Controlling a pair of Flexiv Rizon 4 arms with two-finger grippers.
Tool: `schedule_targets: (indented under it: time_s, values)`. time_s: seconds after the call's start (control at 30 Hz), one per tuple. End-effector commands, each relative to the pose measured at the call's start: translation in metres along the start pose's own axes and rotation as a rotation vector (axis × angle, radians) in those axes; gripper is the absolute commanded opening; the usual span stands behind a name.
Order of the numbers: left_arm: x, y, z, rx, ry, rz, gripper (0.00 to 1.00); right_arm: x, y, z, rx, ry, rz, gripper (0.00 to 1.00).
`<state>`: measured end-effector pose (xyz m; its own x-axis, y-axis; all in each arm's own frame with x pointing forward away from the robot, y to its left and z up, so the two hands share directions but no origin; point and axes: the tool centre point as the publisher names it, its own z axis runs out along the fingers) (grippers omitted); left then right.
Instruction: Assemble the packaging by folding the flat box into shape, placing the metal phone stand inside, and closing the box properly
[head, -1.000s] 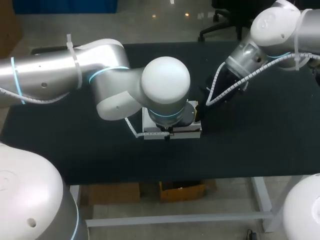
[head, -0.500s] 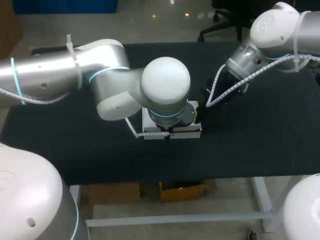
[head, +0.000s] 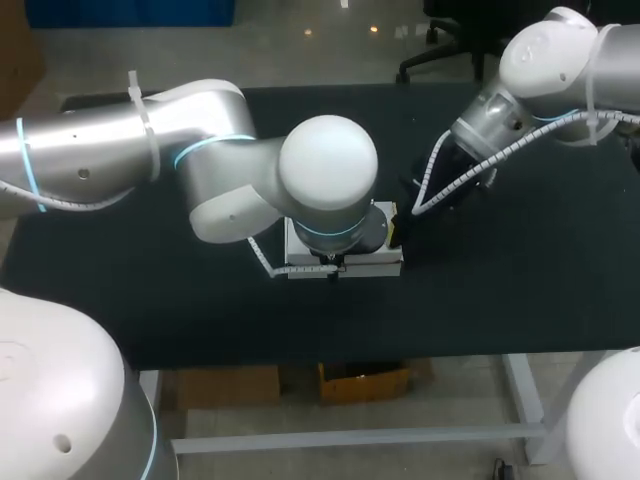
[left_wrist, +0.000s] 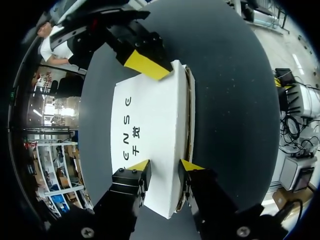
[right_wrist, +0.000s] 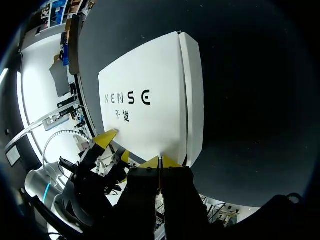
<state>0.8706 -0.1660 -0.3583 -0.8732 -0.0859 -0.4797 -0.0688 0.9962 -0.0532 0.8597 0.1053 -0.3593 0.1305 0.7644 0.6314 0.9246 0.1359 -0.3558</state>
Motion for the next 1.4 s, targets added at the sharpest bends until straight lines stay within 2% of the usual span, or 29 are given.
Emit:
schedule_targets:
  time_s: [0.03,0.2,0.37,0.47,0.53,0.6,1.0,1.4]
  values:
    - [0.005,0.007,-0.008,0.022,-0.018,-0.014,0.38,-0.001,0.0,0.0,0.003,0.001,0.002,0.0]
    - [0.006,0.013,-0.02,0.052,-0.048,-0.032,0.41,-0.002,0.0,0.001,0.003,0.003,0.004,0.0]
    - [0.003,0.022,-0.034,0.084,-0.067,-0.065,0.38,-0.002,0.0,0.001,0.003,0.005,0.004,0.0]
    - [-0.001,0.027,-0.039,0.102,-0.069,-0.076,0.29,-0.001,-0.001,0.002,0.003,0.004,0.004,0.0]
    - [-0.003,0.029,-0.041,0.111,-0.071,-0.08,0.18,-0.001,-0.001,0.002,0.003,0.004,0.004,0.0]
    - [-0.004,0.03,-0.041,0.113,-0.071,-0.089,0.0,-0.001,-0.001,0.003,0.003,0.004,0.004,0.0]
    - [-0.013,0.039,-0.025,0.133,0.006,-0.193,0.0,0.001,-0.001,0.004,0.004,0.001,0.005,0.0]
    - [-0.013,0.041,-0.008,0.117,0.048,-0.228,0.0,0.0,-0.002,0.004,0.005,0.0,0.006,0.0]
